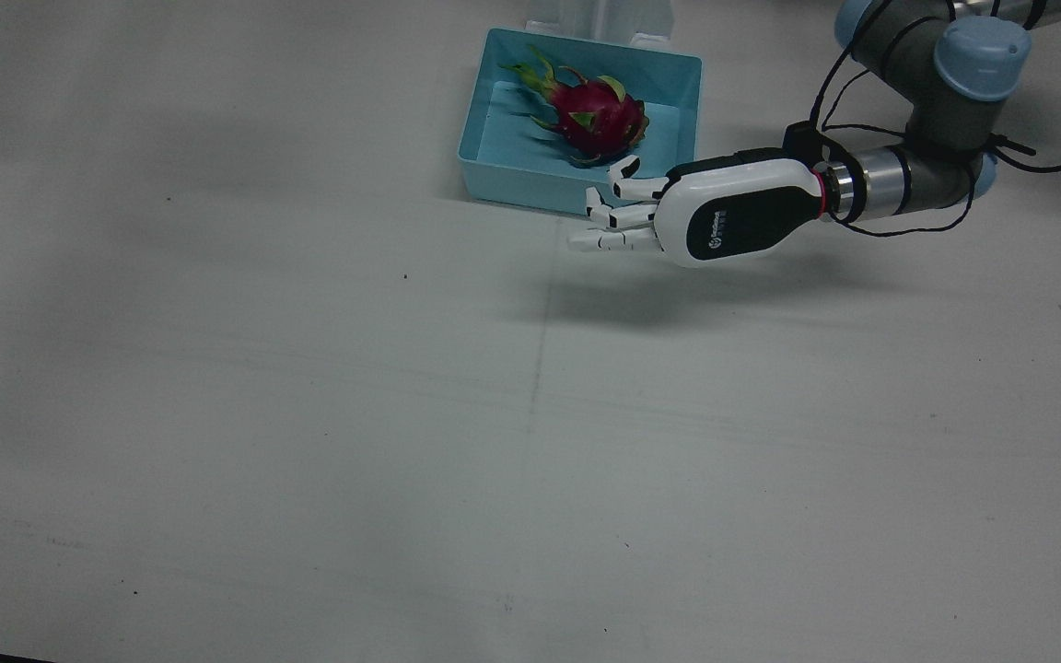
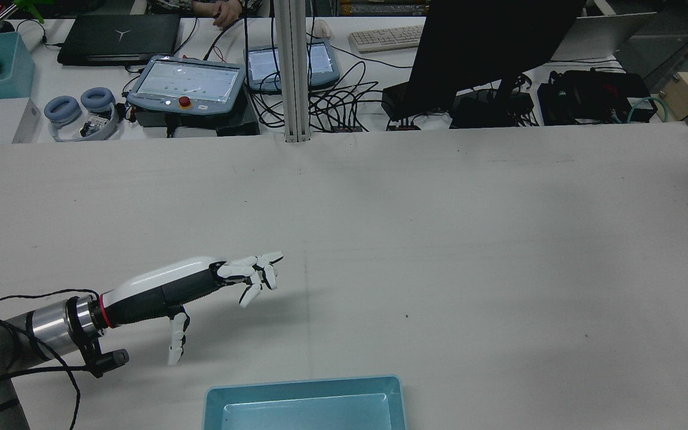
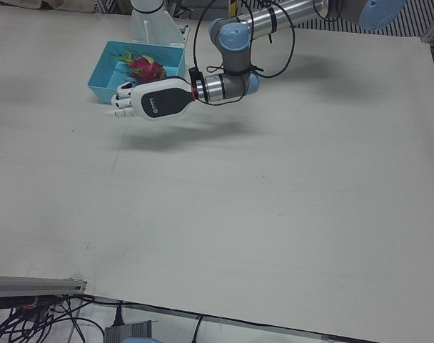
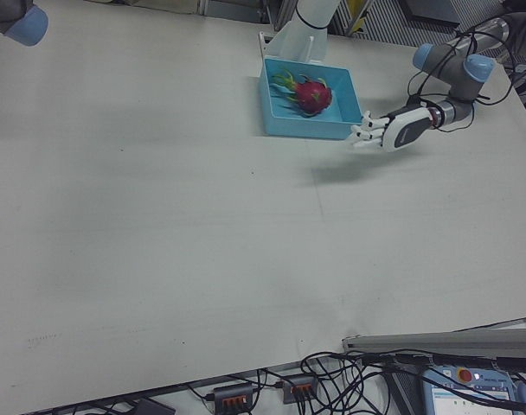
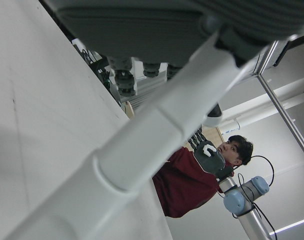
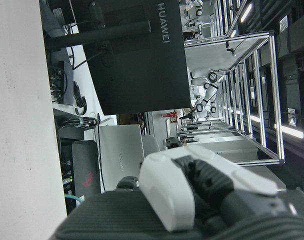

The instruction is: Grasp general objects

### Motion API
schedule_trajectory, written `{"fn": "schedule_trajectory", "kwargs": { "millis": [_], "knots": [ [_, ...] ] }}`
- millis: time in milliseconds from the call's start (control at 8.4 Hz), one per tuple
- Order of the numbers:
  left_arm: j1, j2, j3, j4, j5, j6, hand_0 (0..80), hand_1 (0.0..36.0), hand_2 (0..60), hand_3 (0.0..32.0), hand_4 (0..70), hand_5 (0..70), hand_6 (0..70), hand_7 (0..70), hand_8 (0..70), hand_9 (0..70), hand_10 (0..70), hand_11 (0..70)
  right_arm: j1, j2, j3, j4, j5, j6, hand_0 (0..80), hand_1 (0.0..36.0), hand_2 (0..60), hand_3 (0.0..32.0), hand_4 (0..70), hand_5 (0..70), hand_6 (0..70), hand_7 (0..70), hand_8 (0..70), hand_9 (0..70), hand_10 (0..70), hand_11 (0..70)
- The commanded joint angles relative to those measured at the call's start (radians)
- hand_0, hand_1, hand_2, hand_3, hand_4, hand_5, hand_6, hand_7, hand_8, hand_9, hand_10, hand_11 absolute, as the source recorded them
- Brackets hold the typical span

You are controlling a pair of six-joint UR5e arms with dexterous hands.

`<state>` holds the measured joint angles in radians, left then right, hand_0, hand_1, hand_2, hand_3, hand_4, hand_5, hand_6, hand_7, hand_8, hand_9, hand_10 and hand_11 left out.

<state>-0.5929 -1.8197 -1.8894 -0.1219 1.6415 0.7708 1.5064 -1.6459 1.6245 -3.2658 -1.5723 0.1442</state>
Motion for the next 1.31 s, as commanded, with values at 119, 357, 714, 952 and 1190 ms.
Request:
{"fn": "schedule_trajectory", "kwargs": {
  "millis": [119, 357, 714, 952, 1190],
  "knots": [
    [-0.304, 0.020, 0.218, -0.119, 0.009, -0.056, 80.0, 36.0, 60.0, 0.0, 5.5, 70.0, 7.2, 56.9, 0.4, 9.9, 0.0, 0.0, 0.000, 0.000, 0.000, 0.000, 0.000, 0.000, 0.0, 0.0, 0.0, 0.0, 0.0, 0.0, 0.0, 0.0, 0.0, 0.0, 0.0, 0.0],
    [-0.468, 0.022, 0.309, -0.151, 0.011, -0.056, 80.0, 36.0, 60.0, 0.0, 5.5, 70.0, 8.6, 57.7, 0.7, 10.1, 0.0, 0.0, 0.000, 0.000, 0.000, 0.000, 0.000, 0.000, 0.0, 0.0, 0.0, 0.0, 0.0, 0.0, 0.0, 0.0, 0.0, 0.0, 0.0, 0.0],
    [-0.580, 0.025, 0.537, -0.299, 0.000, -0.048, 80.0, 36.0, 60.0, 0.0, 8.5, 70.0, 12.7, 61.7, 1.5, 10.9, 0.0, 1.1, 0.000, 0.000, 0.000, 0.000, 0.000, 0.000, 0.0, 0.0, 0.0, 0.0, 0.0, 0.0, 0.0, 0.0, 0.0, 0.0, 0.0, 0.0],
    [-0.634, 0.031, 0.665, -0.395, -0.040, -0.054, 80.0, 36.0, 60.0, 0.0, 11.9, 70.0, 17.5, 68.5, 2.5, 12.3, 1.6, 8.0, 0.000, 0.000, 0.000, 0.000, 0.000, 0.000, 0.0, 0.0, 0.0, 0.0, 0.0, 0.0, 0.0, 0.0, 0.0, 0.0, 0.0, 0.0],
    [-0.685, 0.060, 0.697, -0.421, -0.046, -0.054, 80.0, 36.0, 60.0, 0.0, 15.3, 70.0, 19.1, 70.0, 2.8, 13.1, 2.0, 8.5, 0.000, 0.000, 0.000, 0.000, 0.000, 0.000, 0.0, 0.0, 0.0, 0.0, 0.0, 0.0, 0.0, 0.0, 0.0, 0.0, 0.0, 0.0]
  ]
}}
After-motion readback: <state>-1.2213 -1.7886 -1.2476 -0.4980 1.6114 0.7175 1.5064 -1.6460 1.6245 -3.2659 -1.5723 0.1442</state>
